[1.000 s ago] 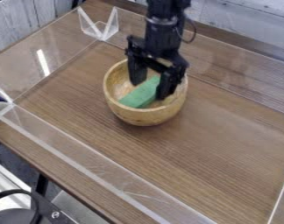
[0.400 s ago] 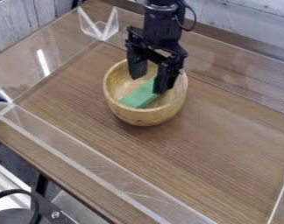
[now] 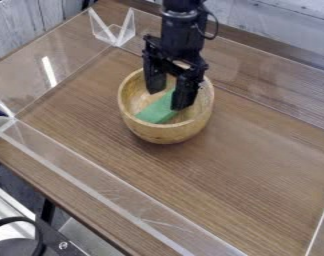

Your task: Remove the green block from inside the brown bowl and put it on the table

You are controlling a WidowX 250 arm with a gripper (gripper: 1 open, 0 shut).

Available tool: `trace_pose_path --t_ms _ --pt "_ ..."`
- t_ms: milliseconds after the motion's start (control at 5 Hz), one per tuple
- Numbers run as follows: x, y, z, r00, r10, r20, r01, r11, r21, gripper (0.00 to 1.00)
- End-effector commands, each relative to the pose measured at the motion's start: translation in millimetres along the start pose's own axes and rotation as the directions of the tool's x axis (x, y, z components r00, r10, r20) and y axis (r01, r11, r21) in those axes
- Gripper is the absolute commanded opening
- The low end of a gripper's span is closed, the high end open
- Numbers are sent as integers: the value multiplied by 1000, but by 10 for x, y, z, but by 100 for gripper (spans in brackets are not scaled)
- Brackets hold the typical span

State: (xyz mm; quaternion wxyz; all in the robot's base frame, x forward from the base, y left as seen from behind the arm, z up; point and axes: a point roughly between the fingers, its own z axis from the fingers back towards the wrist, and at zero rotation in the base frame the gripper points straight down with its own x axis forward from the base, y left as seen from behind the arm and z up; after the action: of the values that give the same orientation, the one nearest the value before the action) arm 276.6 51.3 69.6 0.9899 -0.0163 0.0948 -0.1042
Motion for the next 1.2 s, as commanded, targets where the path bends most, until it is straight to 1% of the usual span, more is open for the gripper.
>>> trace_pose_path --t_ms 0,200,400,600,800,1000 --pt "134 73 75 997 42 66 -43 999 18 100" --pt "204 78 -28 995 71 64 -72 997 13 100" --pt "255 76 -107 993 95 66 -95 995 7 0" --pt "282 77 -93 993 103 64 -102 995 -15 0" --pt "305 75 -34 992 109 69 -106 994 -37 0" --pt "329 65 -9 990 122 71 -120 992 -30 0"
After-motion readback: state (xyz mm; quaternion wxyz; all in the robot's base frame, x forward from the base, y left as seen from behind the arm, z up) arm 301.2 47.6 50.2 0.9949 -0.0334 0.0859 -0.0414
